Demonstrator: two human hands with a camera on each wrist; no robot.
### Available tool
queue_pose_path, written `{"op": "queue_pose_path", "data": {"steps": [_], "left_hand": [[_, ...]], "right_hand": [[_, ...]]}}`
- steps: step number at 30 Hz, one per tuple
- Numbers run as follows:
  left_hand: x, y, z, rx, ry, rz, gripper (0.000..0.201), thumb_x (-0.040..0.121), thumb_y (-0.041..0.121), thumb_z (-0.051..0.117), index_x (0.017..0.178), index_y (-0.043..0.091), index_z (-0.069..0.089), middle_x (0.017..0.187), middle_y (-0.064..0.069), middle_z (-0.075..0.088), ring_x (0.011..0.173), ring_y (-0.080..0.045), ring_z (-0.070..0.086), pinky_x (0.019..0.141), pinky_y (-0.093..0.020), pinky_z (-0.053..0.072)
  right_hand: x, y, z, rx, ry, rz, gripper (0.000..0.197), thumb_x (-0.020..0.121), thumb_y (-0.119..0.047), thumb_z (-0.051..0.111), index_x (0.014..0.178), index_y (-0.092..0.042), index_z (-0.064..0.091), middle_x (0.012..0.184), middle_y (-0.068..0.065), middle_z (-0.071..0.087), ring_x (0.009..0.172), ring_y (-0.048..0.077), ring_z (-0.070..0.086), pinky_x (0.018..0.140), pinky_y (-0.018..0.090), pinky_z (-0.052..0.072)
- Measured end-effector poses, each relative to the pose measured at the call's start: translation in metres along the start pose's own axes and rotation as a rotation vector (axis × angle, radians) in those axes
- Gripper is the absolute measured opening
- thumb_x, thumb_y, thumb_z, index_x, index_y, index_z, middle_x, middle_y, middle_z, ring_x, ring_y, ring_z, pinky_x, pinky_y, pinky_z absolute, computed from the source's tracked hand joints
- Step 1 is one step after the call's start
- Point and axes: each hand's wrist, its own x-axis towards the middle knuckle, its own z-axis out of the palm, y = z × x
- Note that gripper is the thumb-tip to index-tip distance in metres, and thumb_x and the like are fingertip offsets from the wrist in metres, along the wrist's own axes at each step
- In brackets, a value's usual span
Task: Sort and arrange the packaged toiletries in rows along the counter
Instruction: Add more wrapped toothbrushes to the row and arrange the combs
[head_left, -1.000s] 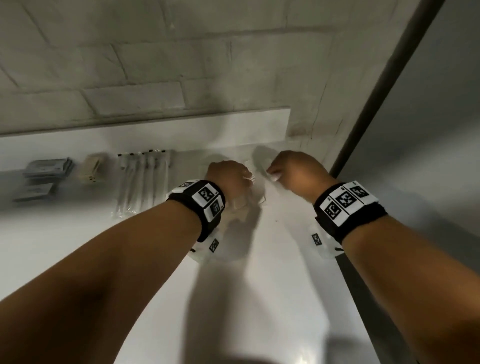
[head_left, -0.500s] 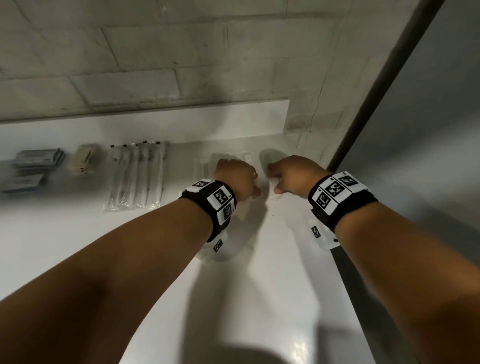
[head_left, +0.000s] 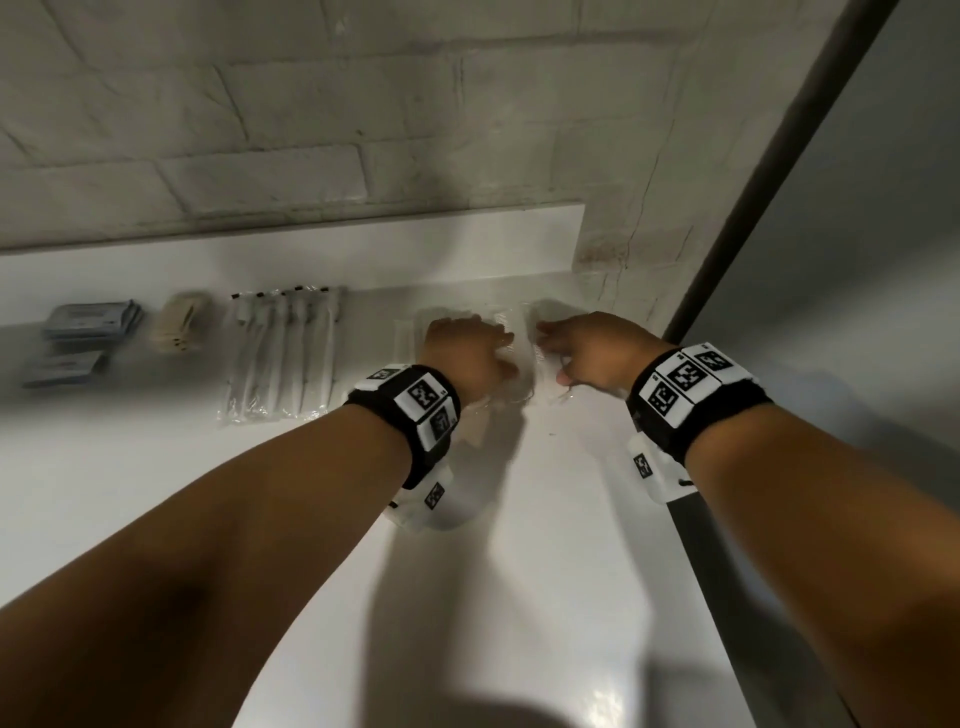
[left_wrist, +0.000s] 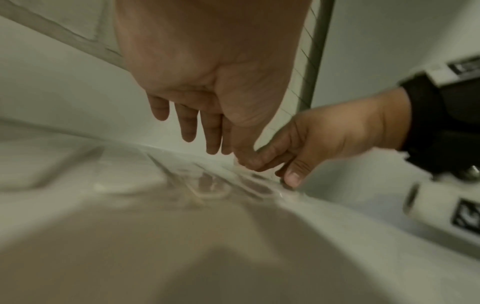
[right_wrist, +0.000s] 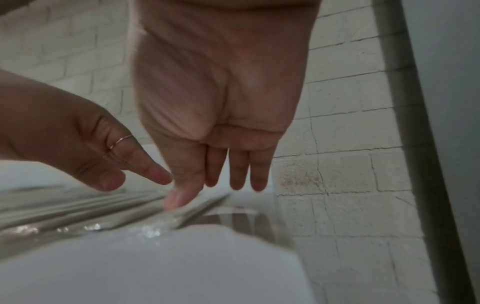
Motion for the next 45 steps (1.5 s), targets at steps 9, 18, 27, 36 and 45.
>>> {"op": "queue_pose_path", "data": {"steps": [9, 18, 27, 36, 45], "left_hand": [[-0.013, -0.024, -0.007, 0.128, -0.097, 0.002, 0.032, 0.083, 0.045, 0.06, 0.107, 0.025, 0.068, 0.12, 0.007, 0.065, 0.12, -0.017, 0.052, 0.11, -0.037, 0.026], [-0.014, -0.015, -0.006, 0.138, -0.078, -0.014, 0.025, 0.075, 0.038, 0.058, 0.057, 0.024, 0.047, 0.092, 0.009, 0.068, 0.105, -0.015, 0.057, 0.103, -0.036, 0.027], [-0.022, -0.045, -0.01, 0.131, 0.043, -0.072, 0.041, 0.088, 0.048, 0.055, 0.125, 0.03, 0.061, 0.135, 0.003, 0.058, 0.129, -0.018, 0.047, 0.116, -0.036, 0.017], [-0.036, -0.042, -0.01, 0.229, -0.036, -0.046, 0.023, 0.082, 0.038, 0.055, 0.093, 0.027, 0.071, 0.107, 0.003, 0.068, 0.114, -0.018, 0.054, 0.111, -0.039, 0.019], [-0.037, -0.047, -0.012, 0.098, 0.013, -0.079, 0.036, 0.083, 0.045, 0.061, 0.116, 0.03, 0.067, 0.13, 0.005, 0.061, 0.126, -0.017, 0.05, 0.11, -0.034, 0.025]], "right_hand": [[0.015, -0.032, 0.007, -0.048, 0.085, -0.027, 0.03, 0.076, -0.031, 0.073, 0.104, -0.018, 0.07, 0.112, 0.002, 0.065, 0.101, 0.028, 0.062, 0.084, 0.035, 0.051], [0.014, -0.031, 0.014, -0.038, 0.082, -0.036, 0.033, 0.076, -0.028, 0.073, 0.108, -0.019, 0.069, 0.116, -0.001, 0.063, 0.105, 0.027, 0.061, 0.087, 0.035, 0.05], [0.017, -0.049, 0.005, -0.002, 0.166, -0.055, 0.035, 0.077, -0.028, 0.072, 0.111, -0.019, 0.069, 0.122, 0.001, 0.061, 0.11, 0.027, 0.058, 0.086, 0.03, 0.046], [0.027, -0.076, 0.017, -0.044, 0.075, -0.091, 0.026, 0.075, -0.023, 0.072, 0.101, -0.015, 0.071, 0.107, 0.006, 0.068, 0.097, 0.029, 0.064, 0.076, 0.03, 0.046], [0.025, -0.074, 0.017, 0.014, 0.098, -0.116, 0.026, 0.075, -0.023, 0.071, 0.101, -0.018, 0.071, 0.112, 0.003, 0.065, 0.101, 0.027, 0.061, 0.083, 0.033, 0.05]]}}
